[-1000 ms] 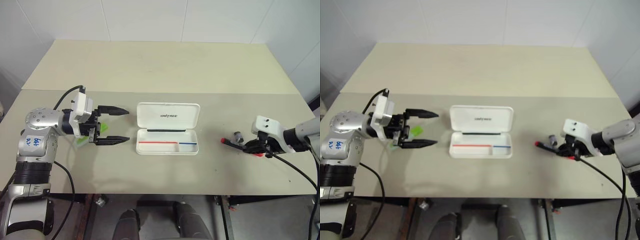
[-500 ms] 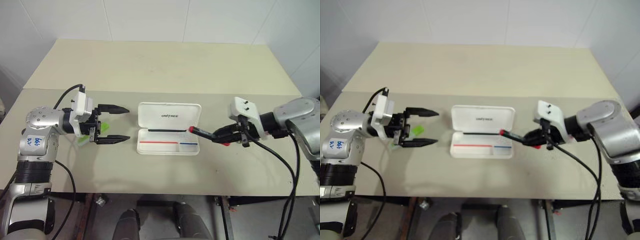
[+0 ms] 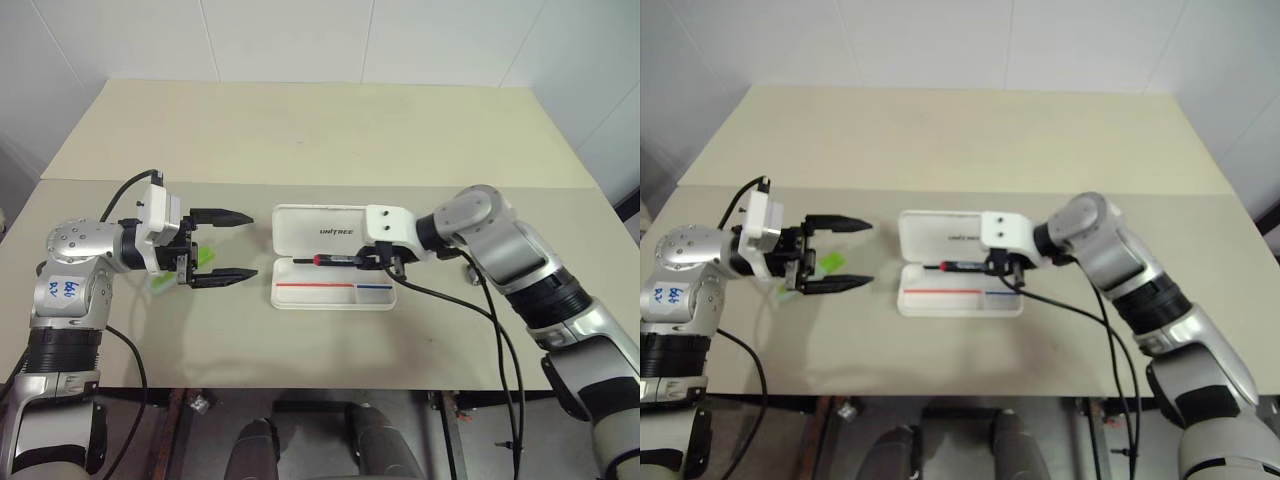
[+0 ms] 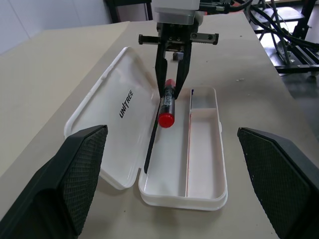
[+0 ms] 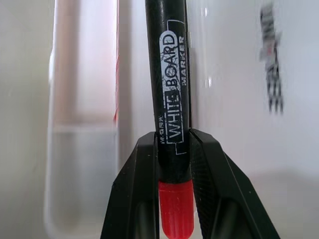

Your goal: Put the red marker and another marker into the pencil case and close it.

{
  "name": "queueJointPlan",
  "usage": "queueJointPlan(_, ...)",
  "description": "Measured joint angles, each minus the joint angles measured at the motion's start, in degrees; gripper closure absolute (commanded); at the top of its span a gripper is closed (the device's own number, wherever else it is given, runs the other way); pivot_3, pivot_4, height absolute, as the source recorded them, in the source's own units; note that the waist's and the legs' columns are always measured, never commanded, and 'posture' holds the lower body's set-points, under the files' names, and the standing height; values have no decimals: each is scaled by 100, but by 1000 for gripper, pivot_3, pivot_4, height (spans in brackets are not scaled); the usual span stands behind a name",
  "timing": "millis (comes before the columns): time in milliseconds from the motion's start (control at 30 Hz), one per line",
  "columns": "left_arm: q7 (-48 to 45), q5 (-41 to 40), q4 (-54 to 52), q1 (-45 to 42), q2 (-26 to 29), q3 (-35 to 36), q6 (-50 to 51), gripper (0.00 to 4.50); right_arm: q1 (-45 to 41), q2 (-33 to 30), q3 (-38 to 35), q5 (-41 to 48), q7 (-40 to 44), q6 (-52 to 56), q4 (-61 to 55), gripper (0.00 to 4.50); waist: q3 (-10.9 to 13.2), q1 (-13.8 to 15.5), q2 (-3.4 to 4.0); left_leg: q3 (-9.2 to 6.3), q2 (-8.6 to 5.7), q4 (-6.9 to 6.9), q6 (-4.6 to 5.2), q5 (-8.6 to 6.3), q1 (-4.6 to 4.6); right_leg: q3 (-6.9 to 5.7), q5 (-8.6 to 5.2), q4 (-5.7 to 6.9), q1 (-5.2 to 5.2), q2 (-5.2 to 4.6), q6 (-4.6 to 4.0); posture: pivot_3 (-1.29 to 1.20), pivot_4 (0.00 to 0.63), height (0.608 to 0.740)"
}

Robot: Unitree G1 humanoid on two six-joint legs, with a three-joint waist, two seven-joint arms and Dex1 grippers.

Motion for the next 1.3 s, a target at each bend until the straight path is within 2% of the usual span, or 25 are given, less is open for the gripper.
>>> queueJointPlan(467,187,-21,-330,242,53,136,125,0,-47,267,19,-169,151,206,-37,3964,0,-2,0,-1,0,2,0,0,0,-2,0,3,0,0,0,0,150,740)
queueJointPlan(667,194,-22,-330,242,53,140,128,0,-48,315,19,-169,144,307,-37,1982,0,-2,0,-2,0,2,0,0,0,-3,0,3,1,0,-1,0,150,740)
queueJointPlan(833,203,-22,-330,242,53,141,128,0,-48,372,5,-163,99,318,-37,125,0,-1,0,-2,0,2,0,0,0,-3,0,2,1,0,-1,0,150,740)
queueJointPlan(1067,222,-21,-328,237,53,141,127,0,-124,566,-329,303,115,712,-152,36,0,0,0,-3,0,1,0,0,0,-3,0,2,1,0,-1,0,150,740)
queueJointPlan(1300,401,207,-303,227,306,120,204,0,179,324,-1018,1675,1061,852,-972,36,0,8,-1,-8,0,-2,1,-1,-1,-7,-1,-6,5,-1,0,0,150,740)
